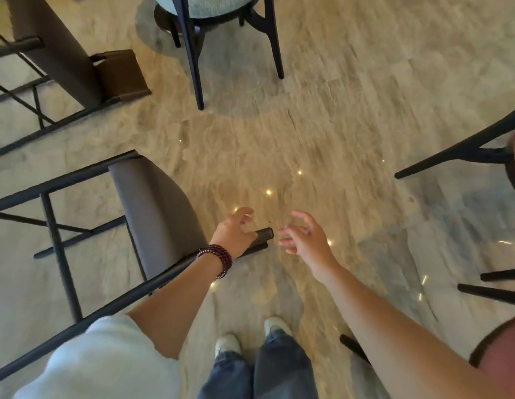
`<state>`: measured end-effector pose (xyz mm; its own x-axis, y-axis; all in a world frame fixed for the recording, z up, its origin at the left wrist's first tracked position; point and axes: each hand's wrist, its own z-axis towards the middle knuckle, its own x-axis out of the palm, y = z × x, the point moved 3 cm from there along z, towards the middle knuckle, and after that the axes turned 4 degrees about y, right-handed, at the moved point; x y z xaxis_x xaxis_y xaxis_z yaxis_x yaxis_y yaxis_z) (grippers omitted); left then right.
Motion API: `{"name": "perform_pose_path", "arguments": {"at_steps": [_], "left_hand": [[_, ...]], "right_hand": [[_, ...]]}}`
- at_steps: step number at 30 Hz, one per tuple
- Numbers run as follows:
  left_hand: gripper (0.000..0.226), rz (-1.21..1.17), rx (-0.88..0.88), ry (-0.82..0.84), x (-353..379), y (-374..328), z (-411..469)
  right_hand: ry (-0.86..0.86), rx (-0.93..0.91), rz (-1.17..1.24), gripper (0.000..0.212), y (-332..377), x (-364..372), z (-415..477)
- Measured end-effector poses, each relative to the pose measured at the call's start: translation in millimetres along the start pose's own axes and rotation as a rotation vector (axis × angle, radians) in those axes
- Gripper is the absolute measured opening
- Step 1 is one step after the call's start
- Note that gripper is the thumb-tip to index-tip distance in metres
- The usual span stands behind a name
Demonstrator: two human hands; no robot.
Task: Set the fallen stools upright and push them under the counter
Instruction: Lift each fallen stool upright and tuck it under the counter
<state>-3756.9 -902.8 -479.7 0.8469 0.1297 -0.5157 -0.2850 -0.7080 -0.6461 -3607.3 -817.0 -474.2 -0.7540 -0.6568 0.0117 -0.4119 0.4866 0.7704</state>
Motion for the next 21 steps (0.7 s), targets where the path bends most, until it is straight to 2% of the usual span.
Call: {"name": "perform_pose_path", "arguments": {"at_steps": [6, 9, 11, 15, 21], "left_hand": [[0.067, 0.499, -0.019, 0.215, 69, 51, 95], [0.049, 0.729, 0.009, 0.248, 92, 66, 114], [0.036, 0.888, 0.095, 0.145, 97, 68, 118], [0.026, 0.952, 0.217, 0.049, 96, 71, 111], [0.023, 0.920, 0.295, 0.003, 77, 71, 91]], "right_hand": [[-0.019, 0.108, 0.011, 0.037, -80, 8, 86], [-0.030, 0.199, 0.065, 0.036, -112, 13, 112], [-0.019, 0.294, 0.151, 0.041, -126, 16, 121], [0.011, 0.412, 0.264, 0.051, -136, 26, 121], [0.004, 0.495, 0.478, 0.050, -133, 49, 123]]}}
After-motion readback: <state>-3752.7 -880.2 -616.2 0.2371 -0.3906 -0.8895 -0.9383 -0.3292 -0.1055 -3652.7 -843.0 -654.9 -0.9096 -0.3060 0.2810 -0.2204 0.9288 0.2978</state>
